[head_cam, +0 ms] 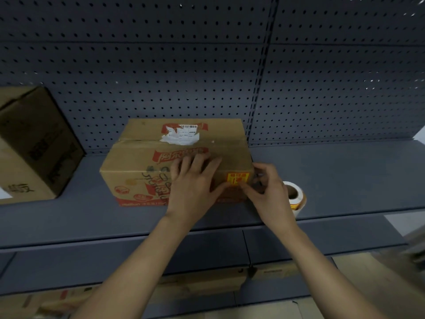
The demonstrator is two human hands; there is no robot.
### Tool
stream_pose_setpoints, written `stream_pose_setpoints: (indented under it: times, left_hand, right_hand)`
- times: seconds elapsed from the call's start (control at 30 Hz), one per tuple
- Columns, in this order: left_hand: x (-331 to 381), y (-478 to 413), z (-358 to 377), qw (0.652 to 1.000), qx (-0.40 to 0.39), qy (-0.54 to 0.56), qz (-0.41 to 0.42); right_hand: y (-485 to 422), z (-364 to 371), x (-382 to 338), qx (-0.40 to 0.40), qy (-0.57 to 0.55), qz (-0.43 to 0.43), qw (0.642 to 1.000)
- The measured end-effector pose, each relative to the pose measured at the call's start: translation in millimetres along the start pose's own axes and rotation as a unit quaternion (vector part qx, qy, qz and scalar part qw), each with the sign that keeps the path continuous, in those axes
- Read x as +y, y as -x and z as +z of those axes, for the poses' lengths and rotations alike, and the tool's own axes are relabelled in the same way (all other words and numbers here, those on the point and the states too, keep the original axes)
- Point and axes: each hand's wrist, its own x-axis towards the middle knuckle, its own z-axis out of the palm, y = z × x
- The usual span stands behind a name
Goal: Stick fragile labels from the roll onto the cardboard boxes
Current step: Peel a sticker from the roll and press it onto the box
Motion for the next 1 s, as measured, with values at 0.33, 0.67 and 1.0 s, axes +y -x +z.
stream_pose_setpoints:
  times: [0.33,0.67,1.0]
  left_hand:
    - [-93.5,40.6,-68.0,0.951,0.126,0.151,-0.239]
    - [-123.5,42.2,-64.5,0.74,0.034,0.487,-0.463]
    - [-104.7,25.0,-81.6,0.783,0.093,0.54,-0.294]
  right_hand:
    - [-13.4,6.2,-23.3,-0.038,-0.163,0.136,0.976]
    - [-16.4,32.5,-39.5,0.004,-0.231,0.172,0.958]
    - [7.6,-23.5,-79.1,0.161,-0.168,0.094,0.968]
